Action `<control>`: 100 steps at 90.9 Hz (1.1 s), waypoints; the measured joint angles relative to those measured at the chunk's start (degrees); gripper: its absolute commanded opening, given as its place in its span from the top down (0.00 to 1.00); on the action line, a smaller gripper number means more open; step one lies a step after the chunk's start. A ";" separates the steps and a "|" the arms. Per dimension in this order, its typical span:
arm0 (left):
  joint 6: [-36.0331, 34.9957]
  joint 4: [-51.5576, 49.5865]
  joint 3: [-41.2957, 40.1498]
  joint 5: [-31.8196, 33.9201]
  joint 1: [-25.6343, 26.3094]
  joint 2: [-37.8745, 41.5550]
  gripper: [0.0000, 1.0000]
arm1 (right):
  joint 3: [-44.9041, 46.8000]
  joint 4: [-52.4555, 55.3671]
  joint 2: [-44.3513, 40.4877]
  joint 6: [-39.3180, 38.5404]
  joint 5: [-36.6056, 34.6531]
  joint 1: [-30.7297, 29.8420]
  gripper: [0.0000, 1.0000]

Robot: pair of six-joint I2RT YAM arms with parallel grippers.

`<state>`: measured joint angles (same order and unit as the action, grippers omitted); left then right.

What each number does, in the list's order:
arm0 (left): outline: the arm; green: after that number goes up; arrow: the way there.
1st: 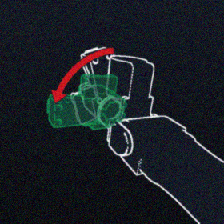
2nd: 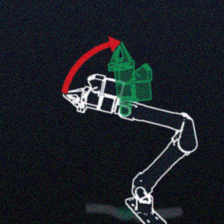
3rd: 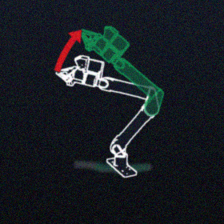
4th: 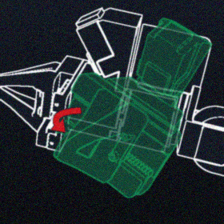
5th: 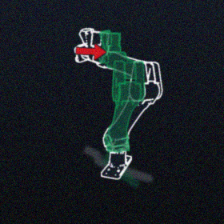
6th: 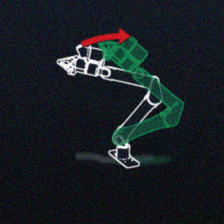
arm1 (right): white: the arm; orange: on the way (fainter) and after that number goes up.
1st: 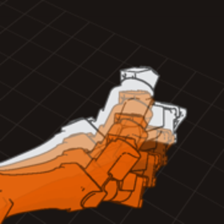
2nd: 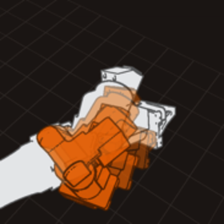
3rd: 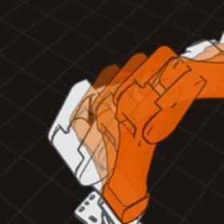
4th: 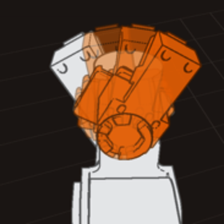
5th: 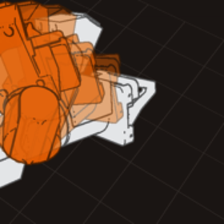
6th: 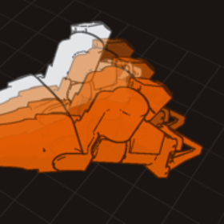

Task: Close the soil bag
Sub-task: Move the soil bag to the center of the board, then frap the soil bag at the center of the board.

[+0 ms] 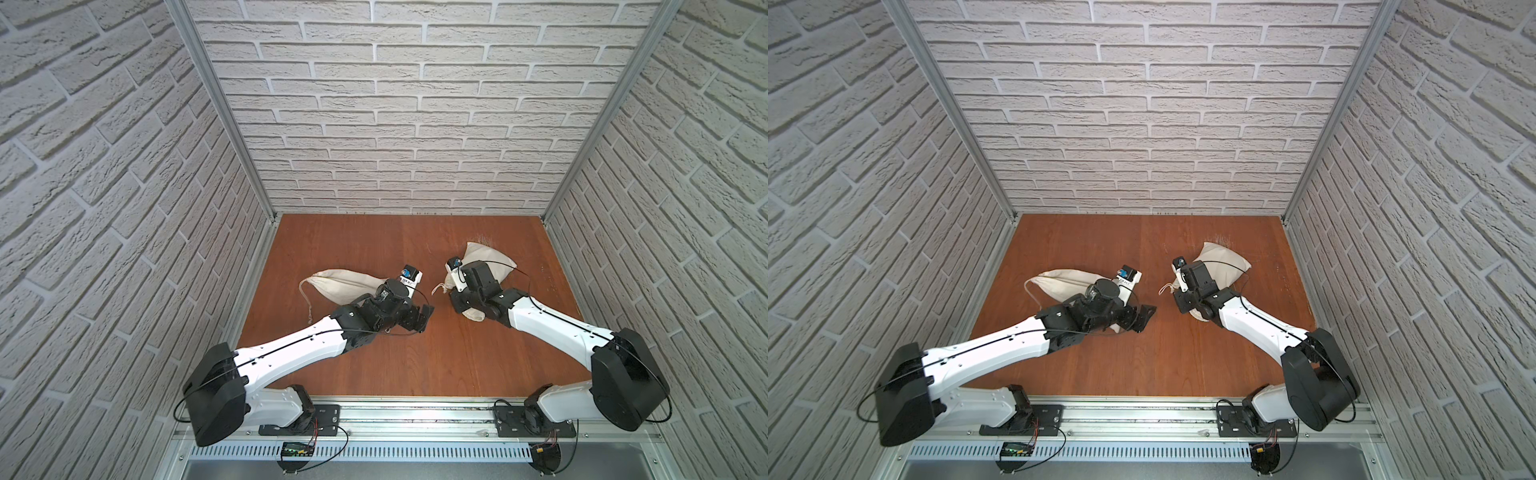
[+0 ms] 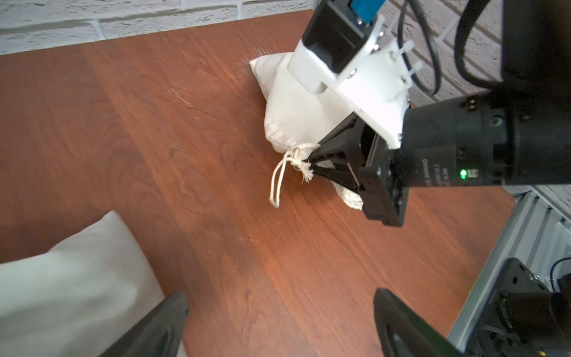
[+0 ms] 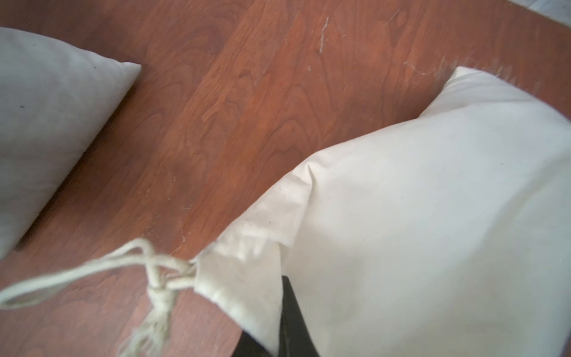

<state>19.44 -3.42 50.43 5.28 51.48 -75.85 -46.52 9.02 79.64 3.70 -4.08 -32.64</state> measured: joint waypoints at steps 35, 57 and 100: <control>-4.39 7.72 6.84 -4.24 -2.23 -15.30 0.33 | 3.82 -4.76 -5.05 2.10 3.96 0.00 0.93; -6.10 8.96 9.20 -7.78 -4.81 -16.44 0.46 | 4.13 -4.83 -5.46 2.10 4.76 0.00 0.92; -7.78 6.23 10.71 -10.49 -7.19 -15.85 1.00 | 5.84 -6.36 -8.00 1.95 3.32 0.00 0.83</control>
<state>11.66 2.81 61.14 -5.21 44.29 -91.70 -40.69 2.66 71.64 5.65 -0.75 -32.64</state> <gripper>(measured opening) 0.064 0.122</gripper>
